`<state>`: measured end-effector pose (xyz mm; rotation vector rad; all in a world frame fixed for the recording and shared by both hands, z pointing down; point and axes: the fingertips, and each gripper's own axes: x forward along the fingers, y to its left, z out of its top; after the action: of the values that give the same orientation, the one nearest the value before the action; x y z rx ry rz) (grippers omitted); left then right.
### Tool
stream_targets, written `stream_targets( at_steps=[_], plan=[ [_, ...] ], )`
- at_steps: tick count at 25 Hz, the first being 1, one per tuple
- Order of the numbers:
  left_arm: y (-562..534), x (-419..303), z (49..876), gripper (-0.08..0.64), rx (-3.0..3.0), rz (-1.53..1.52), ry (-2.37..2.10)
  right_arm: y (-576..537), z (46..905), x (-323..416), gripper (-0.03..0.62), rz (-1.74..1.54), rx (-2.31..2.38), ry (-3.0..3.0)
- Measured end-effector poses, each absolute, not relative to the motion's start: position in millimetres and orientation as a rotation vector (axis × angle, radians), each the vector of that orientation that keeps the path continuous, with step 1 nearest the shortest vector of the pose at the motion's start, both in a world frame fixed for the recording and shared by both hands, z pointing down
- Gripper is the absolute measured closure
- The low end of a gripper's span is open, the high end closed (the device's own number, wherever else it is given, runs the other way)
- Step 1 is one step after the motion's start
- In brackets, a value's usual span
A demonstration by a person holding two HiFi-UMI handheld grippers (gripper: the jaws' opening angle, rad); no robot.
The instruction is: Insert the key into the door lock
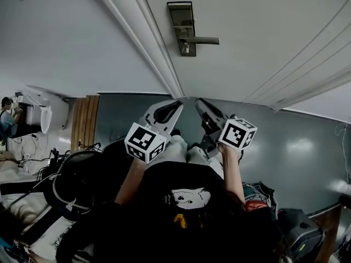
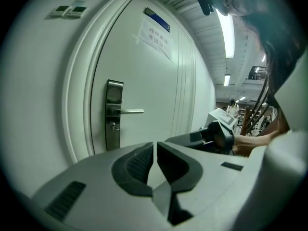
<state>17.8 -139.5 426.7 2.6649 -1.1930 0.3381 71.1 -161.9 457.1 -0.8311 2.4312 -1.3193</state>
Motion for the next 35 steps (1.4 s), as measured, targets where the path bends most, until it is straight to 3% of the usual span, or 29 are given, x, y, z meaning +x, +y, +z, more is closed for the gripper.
stream_targets(
  at_steps=[25,35],
  plan=[
    [-45,-34,427,0.532,2.670,0.243,-1.179,-71,456,23,0.565,-1.275,-0.942,2.481],
    [10,-25,424,0.532,2.739,0.213,-1.032,-10,449,28,0.569,-1.205,-1.066,2.435]
  ],
)
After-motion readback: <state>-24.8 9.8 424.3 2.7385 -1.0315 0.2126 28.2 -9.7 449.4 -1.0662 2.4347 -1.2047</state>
